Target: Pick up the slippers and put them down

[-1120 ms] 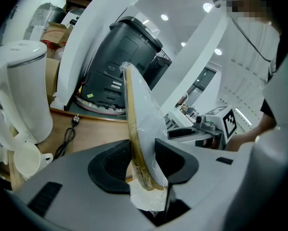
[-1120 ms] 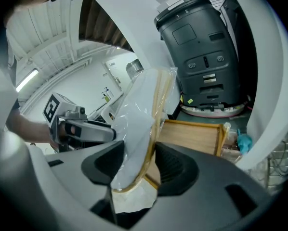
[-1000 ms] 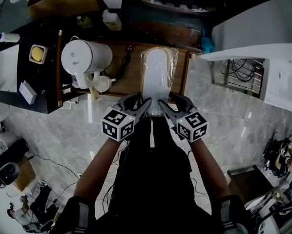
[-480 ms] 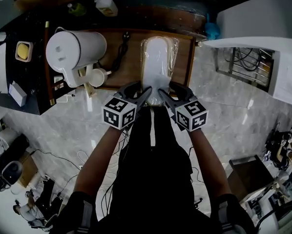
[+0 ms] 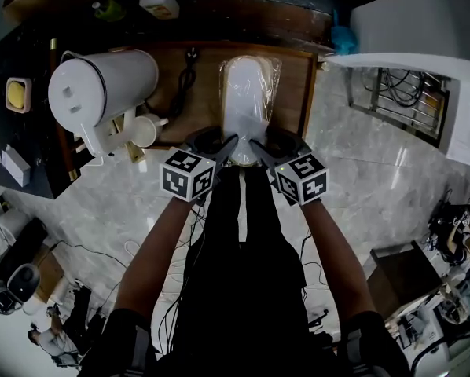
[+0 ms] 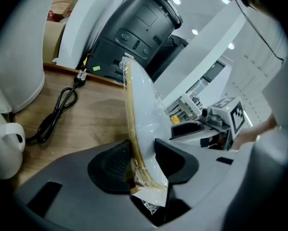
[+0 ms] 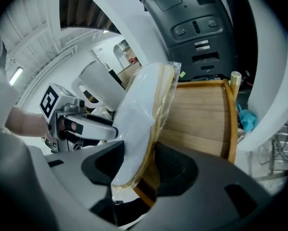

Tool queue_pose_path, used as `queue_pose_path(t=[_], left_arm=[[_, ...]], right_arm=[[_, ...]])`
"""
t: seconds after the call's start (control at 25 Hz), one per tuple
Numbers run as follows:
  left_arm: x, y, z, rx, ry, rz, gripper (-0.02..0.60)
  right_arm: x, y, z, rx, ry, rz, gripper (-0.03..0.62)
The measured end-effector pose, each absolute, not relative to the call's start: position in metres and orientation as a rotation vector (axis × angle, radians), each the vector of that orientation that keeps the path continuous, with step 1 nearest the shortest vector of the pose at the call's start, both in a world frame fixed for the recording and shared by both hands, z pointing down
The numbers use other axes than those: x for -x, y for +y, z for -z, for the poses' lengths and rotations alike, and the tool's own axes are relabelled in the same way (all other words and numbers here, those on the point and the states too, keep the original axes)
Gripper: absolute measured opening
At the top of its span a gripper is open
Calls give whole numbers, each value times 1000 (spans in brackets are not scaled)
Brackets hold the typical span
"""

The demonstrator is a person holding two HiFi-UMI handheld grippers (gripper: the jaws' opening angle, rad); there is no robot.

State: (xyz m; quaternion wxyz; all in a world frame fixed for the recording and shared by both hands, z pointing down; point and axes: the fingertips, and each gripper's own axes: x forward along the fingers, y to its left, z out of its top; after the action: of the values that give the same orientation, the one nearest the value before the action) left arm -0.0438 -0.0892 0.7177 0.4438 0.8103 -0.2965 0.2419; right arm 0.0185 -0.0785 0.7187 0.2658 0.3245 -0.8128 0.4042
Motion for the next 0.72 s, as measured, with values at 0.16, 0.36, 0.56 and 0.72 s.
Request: queue_pose_path(t=[0.16,0.36,0.56,0.72], left_arm=[[40,-94,-732,-1964,-714,-569,161],[42,-95,-746,-1902,-694,-558,164],[42,-97,-757,-1868,-699,-622,173],[43,-96,-761,-1860,-692,-669,181]], right_arm=[[-22,-82,-731,-883,-2180,-1137,204],[-22,-83,-741,-872,-2161,-1169,204],[-21,-86,-752,-853,-2119,-1160,204],[-20,-85,-754,-844,-2095,-1159,206]])
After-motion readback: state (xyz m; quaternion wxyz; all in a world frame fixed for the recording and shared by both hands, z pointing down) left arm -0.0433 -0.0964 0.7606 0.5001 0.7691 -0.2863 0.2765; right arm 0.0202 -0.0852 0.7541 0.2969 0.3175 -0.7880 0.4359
